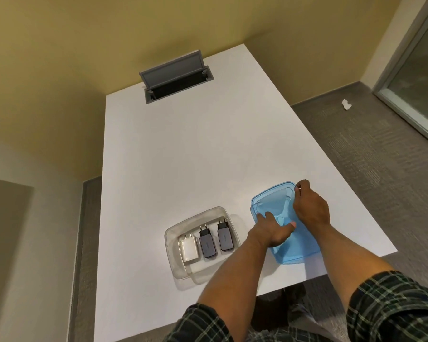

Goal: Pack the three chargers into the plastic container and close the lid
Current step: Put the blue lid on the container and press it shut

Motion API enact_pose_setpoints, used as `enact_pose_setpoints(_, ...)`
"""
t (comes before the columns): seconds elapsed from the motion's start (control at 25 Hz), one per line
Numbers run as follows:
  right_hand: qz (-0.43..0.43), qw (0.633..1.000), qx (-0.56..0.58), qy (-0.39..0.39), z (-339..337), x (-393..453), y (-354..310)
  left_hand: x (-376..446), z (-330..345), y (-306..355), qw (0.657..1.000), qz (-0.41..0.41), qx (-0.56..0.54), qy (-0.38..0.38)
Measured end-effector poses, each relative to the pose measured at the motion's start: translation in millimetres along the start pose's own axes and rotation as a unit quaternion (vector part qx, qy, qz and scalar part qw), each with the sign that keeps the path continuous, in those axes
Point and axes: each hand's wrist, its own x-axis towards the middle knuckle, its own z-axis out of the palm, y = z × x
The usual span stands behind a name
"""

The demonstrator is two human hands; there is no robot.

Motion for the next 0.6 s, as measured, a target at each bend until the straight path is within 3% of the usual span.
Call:
enact_pose_setpoints(0.08, -0.023, 0.998, 0.033, 0.046, -8, 3, -10, -7, -13, 5, 0.994, 0.035, -0.08, 0.06)
enact_pose_setpoints(0.2, -0.085, 0.989, 0.059, 0.106, -23, 11, -39, -20, -44, 11, 0.96, 0.071, -0.218, 0.161)
enact_pose_setpoints(0.32, -0.15, 0.982, 0.077, 0.082, -38, 14, -78, -27, -85, 6, 0.927, 0.029, -0.315, 0.202)
enact_pose_setpoints(0.44, -0.271, 0.961, 0.002, 0.052, -34, 5, -114, -30, -116, -16, 0.892, 0.0, -0.395, 0.22)
enact_pose_setpoints(0.52, -0.357, 0.932, -0.052, 0.03, -27, -7, -135, -33, -126, -38, 0.853, -0.023, -0.473, 0.217)
enact_pose_setpoints(0.6, -0.487, 0.866, -0.086, 0.067, -19, -18, -146, -39, -131, -61, 0.806, -0.04, -0.554, 0.207)
